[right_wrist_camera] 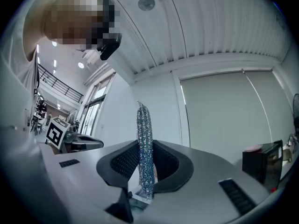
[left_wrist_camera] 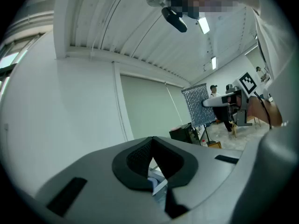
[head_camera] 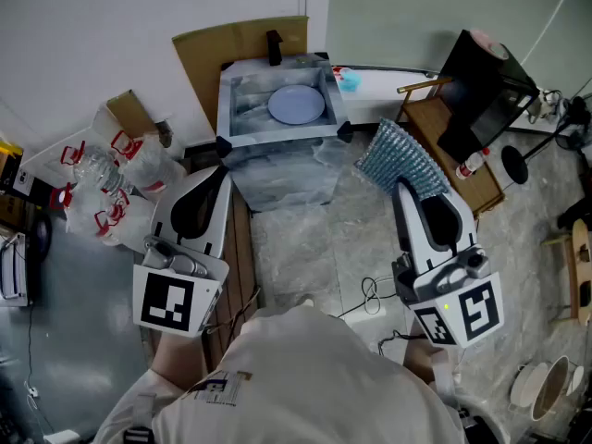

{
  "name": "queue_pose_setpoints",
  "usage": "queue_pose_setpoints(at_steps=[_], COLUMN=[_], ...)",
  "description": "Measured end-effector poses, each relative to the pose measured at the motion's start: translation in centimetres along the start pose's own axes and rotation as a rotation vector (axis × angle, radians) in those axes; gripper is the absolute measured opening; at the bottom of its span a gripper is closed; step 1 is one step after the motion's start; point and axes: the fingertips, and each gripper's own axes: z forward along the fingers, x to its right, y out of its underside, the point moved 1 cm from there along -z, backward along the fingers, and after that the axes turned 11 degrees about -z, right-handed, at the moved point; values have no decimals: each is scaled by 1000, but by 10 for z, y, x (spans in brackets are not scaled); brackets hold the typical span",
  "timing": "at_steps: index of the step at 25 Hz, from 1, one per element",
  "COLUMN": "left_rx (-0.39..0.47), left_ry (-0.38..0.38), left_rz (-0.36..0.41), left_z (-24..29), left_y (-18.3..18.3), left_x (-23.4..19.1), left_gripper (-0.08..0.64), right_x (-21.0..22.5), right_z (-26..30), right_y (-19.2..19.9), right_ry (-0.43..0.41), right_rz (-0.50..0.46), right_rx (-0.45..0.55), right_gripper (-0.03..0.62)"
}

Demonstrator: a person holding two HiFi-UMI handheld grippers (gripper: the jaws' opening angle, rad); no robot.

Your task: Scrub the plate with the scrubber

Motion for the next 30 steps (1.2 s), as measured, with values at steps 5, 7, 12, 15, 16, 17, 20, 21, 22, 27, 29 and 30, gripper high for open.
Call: queue_pose_setpoints(at_steps=[5,7,12,15,16,17,20,21,22,27,29,30], left_rx=[88,77,58,66,76,89,114,114,113,110,111,110], left_ry=[44,36,28,29,28,26,16,13,12,25,7,-6], left_rz=[-108,-116,-134,-122,-127,-139,-180,-184,-184,-205,-215,-216], left_z=[3,1,1,4,5,4,7,10,13,40,53,60], left_y=[-10,-7,1,-3,-5,-7,-7,-5,-3,13,20,24], left_x=[8,5,3,5,6,5,0,-2,-3,-10,-18,-24], left_gripper=[17,17,17,17,17,17,17,17,17,17,17,17], right_x=[2,-1,9,23,25,26,25,25,25,32,35,36], right_z=[-9,-7,-9,-14,-14,-13,-8,-6,-2,18,28,33], right_y=[-3,1,2,0,1,2,11,14,17,39,47,52], right_ry=[-21,-25,-18,-7,-8,-10,-24,-28,-31,-29,-40,-45], right_rz=[21,14,-35,-20,-8,3,21,22,22,28,23,12], right_rx=[13,5,-7,2,5,7,3,-1,-6,-50,-67,-77], right_gripper=[98,98,98,98,98,98,98,98,98,99,98,100])
